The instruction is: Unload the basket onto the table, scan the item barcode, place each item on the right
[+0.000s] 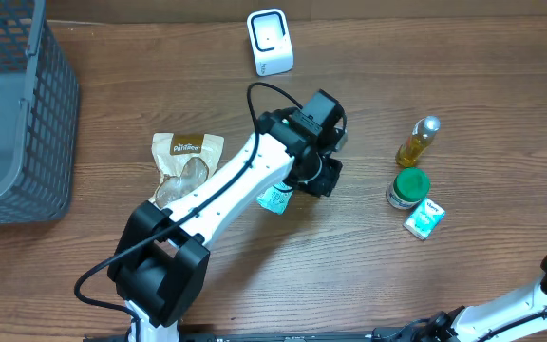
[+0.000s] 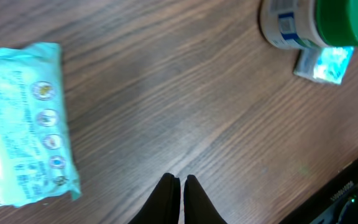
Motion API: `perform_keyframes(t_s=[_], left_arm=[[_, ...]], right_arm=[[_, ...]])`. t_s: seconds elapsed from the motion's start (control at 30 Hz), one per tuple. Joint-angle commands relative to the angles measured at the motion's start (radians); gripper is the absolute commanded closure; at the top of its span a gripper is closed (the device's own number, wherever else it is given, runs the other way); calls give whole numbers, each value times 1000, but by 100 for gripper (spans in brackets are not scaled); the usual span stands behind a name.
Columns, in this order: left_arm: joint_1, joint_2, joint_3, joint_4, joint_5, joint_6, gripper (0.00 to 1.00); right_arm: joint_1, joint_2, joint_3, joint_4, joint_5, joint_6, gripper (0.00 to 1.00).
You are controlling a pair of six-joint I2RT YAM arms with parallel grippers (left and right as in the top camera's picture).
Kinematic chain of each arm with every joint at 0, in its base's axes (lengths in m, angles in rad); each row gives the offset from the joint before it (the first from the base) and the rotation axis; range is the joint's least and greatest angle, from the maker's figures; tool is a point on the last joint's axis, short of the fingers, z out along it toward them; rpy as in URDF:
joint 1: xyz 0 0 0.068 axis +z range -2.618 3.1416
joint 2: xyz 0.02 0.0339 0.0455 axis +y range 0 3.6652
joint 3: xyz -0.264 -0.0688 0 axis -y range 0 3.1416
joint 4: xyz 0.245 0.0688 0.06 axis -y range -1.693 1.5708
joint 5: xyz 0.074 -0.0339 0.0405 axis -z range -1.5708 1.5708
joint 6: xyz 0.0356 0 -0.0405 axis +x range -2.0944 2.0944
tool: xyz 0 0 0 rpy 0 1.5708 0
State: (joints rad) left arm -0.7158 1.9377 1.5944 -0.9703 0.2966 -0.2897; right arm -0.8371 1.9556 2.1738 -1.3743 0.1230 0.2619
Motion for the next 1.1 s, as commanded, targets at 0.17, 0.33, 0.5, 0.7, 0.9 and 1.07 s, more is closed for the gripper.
perform_keyframes(t_s=[0.17, 0.33, 0.5, 0.7, 0.9, 1.07], left_arm=[[-59, 4, -31, 3, 6, -14, 92], [-84, 4, -72, 18, -28, -40, 92], [-90, 4, -134, 35, -100, -113, 94], [-90, 4, -209, 89, -105, -177, 95], [-90, 4, -242, 131, -98, -243, 96], [-90, 4, -243, 145, -96, -249, 96]], right_arm=[[-1, -14, 10, 3, 6, 0, 0], [-1, -14, 10, 3, 6, 0, 0], [-1, -14, 10, 3, 6, 0, 0], [-1, -14, 10, 3, 6, 0, 0], [-1, -14, 10, 3, 6, 0, 0], [-1, -14, 10, 3, 6, 0, 0]])
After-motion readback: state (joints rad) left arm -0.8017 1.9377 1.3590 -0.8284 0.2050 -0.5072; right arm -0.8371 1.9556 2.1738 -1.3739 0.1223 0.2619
